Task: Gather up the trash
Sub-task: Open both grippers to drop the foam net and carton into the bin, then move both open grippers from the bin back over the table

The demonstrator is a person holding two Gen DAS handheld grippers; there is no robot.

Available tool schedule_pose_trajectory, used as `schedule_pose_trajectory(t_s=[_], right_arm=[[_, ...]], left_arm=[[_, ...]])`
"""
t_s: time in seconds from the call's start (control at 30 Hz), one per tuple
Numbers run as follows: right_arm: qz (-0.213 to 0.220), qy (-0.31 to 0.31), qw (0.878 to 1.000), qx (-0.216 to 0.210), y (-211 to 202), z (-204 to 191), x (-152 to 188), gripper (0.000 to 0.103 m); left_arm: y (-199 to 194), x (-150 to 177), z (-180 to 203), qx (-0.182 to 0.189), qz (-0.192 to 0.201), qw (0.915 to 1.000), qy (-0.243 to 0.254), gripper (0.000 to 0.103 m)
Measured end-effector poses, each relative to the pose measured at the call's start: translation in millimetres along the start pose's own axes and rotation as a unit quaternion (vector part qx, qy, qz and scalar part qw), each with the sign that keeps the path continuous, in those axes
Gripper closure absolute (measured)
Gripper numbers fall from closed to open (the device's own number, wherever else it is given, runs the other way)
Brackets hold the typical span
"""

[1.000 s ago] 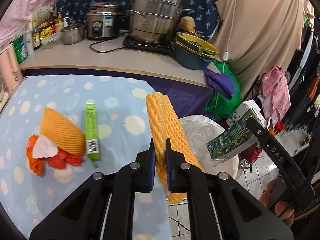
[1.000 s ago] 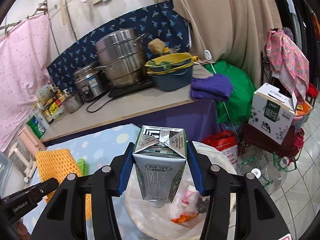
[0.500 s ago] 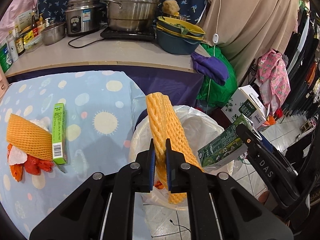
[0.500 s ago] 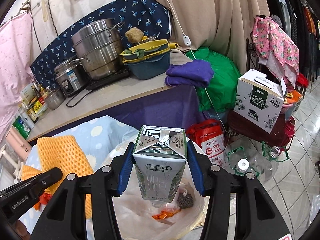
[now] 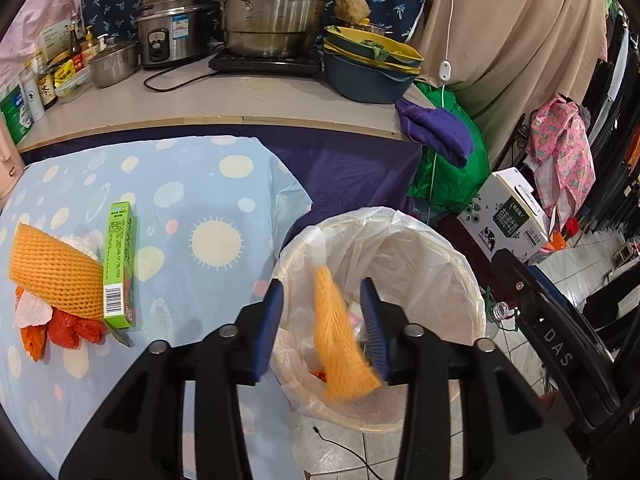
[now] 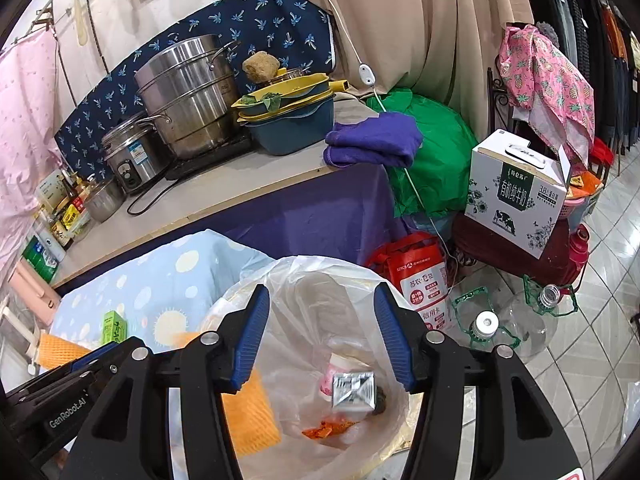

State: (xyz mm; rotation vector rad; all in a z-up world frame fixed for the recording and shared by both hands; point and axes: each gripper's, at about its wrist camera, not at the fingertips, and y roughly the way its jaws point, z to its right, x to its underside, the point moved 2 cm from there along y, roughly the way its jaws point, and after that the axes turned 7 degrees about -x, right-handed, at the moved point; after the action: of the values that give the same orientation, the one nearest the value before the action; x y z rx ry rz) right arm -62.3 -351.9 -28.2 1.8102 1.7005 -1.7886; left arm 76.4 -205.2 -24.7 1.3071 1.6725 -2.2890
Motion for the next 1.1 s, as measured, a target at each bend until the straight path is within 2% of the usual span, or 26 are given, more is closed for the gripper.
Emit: schedule_pose_trajectory(t_s=[0.2,0.67,1.1], right_arm=[[0.002,-0.004,1.0,-0.004,-4,-6,0,0.045],[0.004,-0.02,1.0,-0.021,-11,-32,3,0.043],[-0.012,-0.062,0.996,-0.056,-7,-93,16,0.043]], left_arm=[[-5,-1,-5,-0.004,0.007,0.9999,-0.006,0.057],[-17,-3,-26,-0.014,0.019,0.9995,-0.023,0.057],[-31,1,-79,-0.033,0.029,0.9972,-0.061,0.057]])
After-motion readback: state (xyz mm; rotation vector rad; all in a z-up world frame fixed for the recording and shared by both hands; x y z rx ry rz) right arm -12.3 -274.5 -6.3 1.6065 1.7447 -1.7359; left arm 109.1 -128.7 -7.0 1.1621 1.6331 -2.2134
